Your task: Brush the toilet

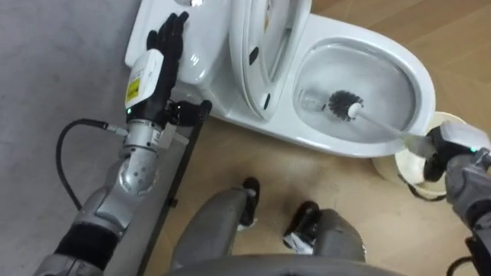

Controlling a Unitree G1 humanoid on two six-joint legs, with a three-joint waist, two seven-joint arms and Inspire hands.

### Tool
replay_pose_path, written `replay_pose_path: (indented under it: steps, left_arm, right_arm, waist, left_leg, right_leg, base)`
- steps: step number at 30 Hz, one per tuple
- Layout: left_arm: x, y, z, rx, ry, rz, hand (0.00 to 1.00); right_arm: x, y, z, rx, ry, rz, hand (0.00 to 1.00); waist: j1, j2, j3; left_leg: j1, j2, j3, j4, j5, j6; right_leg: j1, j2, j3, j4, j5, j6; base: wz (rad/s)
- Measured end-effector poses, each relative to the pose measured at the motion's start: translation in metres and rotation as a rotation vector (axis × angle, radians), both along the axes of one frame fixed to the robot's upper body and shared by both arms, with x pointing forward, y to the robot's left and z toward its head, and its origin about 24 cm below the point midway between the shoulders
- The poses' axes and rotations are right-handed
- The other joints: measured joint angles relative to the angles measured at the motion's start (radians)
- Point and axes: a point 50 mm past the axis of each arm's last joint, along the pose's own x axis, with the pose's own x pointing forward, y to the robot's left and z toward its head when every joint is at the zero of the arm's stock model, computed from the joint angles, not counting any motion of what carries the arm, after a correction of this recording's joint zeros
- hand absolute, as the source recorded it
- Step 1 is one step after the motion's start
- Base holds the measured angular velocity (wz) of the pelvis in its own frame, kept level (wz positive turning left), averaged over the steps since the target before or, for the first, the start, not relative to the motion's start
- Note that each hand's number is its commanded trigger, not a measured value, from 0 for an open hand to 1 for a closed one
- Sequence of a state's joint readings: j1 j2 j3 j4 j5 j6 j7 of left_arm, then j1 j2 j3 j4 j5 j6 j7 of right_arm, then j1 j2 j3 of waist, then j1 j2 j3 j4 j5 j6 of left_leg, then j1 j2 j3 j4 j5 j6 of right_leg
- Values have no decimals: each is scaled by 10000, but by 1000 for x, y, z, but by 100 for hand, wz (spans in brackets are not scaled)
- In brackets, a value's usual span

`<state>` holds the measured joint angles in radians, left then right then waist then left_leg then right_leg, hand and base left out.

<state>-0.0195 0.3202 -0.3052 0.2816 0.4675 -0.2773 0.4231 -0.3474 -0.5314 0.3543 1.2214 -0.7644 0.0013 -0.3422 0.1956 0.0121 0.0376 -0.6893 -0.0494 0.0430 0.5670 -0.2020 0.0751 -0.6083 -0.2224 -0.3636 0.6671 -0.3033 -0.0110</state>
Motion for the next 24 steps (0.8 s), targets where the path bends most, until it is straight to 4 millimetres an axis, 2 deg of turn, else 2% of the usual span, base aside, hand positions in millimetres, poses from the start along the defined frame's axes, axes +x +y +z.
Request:
replay_pose_path:
  steps: [2, 6, 9, 16, 19, 24]
  left_arm:
    - [4, -3, 7, 138, -429, -96, 0]
    - [11, -4, 16, 1098, -1103, -424, 0]
    - [12, -2, 20, 1444, -1494, -422, 0]
    - [14, -6, 24, 2080, -2305, -116, 0]
    - [15, -4, 21, 3217, -2428, -10, 0]
    - [14, -3, 15, 3740, -2694, 374, 0]
  right_arm:
    - [11, 0, 10, -534, -229, 509, 100]
    - [32, 7, 25, -1363, -682, 1419, 100]
    - [45, 13, 37, -1945, -1195, 1883, 100]
    - [54, 13, 51, -3051, -1542, 2306, 100]
    - [58, 19, 51, -3382, -1495, 2411, 100]
    - [61, 29, 50, -3433, -1660, 2455, 100]
  waist:
    - [94, 128, 64]
    - [325, 383, 75]
    - [338, 408, 67]
    - [454, 660, 30]
    - [528, 809, 13]
    - [535, 985, 55]
  left_leg:
    - [-462, 8, 8, 230, 0, 3]
    - [-1349, -45, 13, 739, -21, 30]
    - [-1812, -140, 71, 958, -19, 27]
    - [-2629, -112, 88, 1741, -238, 26]
    - [-2733, -35, 85, 1868, -288, 10]
    - [-2782, 8, 119, 1898, -336, 5]
  right_leg:
    - [-461, -46, 16, 248, -12, -54]
    - [-1368, -263, 9, 914, -171, -181]
    - [-1935, -479, 38, 1293, -347, -249]
    - [-2635, -631, 37, 2032, -640, -345]
    - [-2696, -564, 35, 2042, -646, -353]
    - [-2728, -522, 46, 2031, -655, -365]
  base:
    - [-2]
    - [6]
    - [9]
    - [3]
    - [-4]
    - [-3]
